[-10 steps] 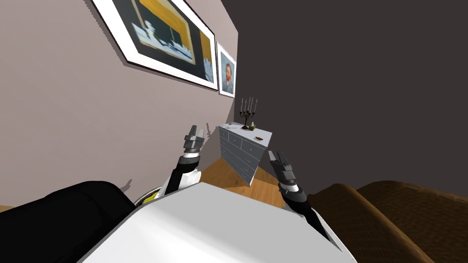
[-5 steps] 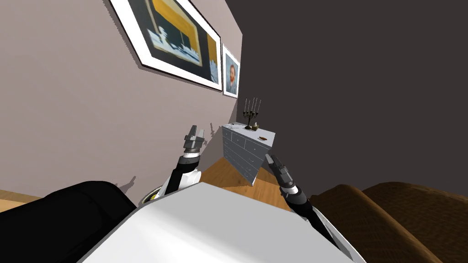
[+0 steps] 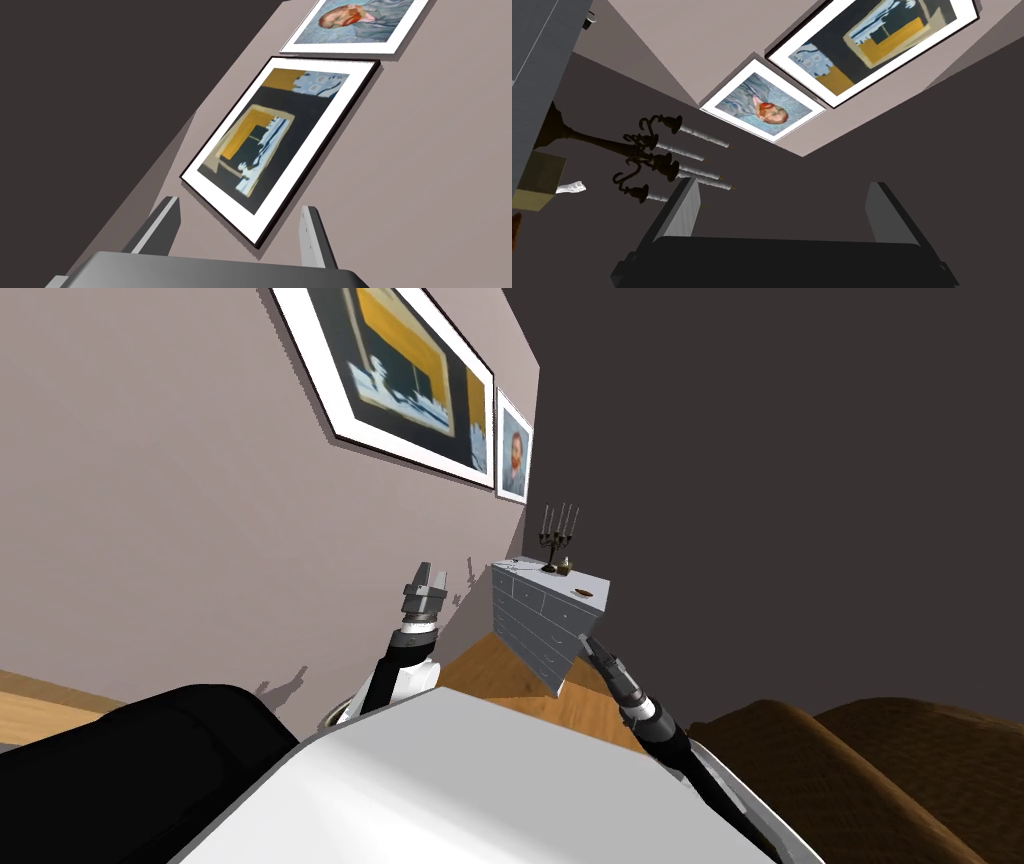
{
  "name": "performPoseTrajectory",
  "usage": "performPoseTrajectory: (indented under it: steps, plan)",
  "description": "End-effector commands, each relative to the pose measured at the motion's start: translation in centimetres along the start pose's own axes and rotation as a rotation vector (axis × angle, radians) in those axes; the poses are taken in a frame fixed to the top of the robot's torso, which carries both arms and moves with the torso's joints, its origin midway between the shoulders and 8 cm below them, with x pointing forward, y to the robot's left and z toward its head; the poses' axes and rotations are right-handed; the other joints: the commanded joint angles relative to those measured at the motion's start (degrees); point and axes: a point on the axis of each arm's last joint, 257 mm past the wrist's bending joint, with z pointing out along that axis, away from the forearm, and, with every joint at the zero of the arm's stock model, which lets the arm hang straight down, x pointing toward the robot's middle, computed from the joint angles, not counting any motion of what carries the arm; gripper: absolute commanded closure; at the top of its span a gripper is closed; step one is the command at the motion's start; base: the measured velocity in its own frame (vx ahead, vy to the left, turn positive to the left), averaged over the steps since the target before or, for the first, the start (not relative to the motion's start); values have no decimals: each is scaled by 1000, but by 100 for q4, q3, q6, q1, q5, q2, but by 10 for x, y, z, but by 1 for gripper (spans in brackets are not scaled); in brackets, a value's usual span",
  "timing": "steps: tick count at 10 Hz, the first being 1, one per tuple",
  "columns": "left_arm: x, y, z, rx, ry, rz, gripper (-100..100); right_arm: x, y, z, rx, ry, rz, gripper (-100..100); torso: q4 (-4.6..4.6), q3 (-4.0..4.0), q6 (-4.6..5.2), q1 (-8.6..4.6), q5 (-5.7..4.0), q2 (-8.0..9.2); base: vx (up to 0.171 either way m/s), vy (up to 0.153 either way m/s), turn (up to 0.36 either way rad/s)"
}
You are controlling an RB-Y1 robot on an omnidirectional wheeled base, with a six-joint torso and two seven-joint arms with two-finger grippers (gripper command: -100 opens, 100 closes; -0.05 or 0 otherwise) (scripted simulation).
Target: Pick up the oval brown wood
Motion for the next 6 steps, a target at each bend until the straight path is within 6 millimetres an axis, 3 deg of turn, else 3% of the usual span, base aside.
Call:
performPoseTrajectory:
  steps: [1,6]
  plan:
    - [0,0,0,0,0,0,0,11,-13,-12,26,71,-27,-100,0,0,0,0,0,0,-8,85,81]
    - [0,0,0,0,0,0,0,18,-29,-32,66,206,-81,-100,-2,-4,0,-5,0,-7,5,55,41]
